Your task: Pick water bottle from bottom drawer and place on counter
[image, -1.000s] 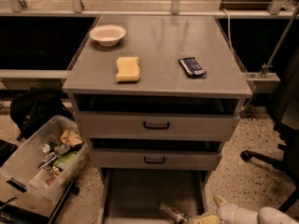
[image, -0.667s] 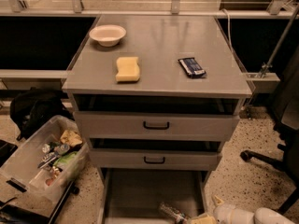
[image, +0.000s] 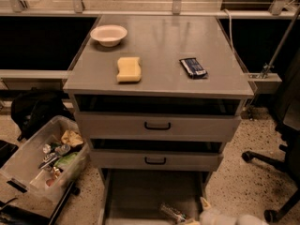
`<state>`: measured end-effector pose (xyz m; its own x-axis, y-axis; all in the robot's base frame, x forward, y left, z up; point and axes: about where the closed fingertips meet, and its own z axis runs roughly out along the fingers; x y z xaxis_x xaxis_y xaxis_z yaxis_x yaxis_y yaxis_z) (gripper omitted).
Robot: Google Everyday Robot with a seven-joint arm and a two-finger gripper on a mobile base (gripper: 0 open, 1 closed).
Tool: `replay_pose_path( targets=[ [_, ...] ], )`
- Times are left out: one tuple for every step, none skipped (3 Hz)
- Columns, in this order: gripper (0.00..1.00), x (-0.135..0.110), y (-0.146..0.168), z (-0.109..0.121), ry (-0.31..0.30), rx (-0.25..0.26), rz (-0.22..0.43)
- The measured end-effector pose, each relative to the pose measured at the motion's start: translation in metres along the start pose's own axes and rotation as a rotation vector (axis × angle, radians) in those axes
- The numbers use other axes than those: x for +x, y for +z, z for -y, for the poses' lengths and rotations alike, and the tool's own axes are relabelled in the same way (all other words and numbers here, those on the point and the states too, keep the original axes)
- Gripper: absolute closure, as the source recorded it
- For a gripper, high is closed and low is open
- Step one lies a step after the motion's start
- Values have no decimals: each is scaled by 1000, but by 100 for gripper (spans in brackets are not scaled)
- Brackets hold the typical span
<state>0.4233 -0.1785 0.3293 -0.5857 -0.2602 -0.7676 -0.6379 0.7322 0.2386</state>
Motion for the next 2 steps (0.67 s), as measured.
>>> replay_pose_path(
  targets=[
    [0,-12,38,-8,-33,67,14],
    [0,-10,38,11,-31,144,-4]
  ],
)
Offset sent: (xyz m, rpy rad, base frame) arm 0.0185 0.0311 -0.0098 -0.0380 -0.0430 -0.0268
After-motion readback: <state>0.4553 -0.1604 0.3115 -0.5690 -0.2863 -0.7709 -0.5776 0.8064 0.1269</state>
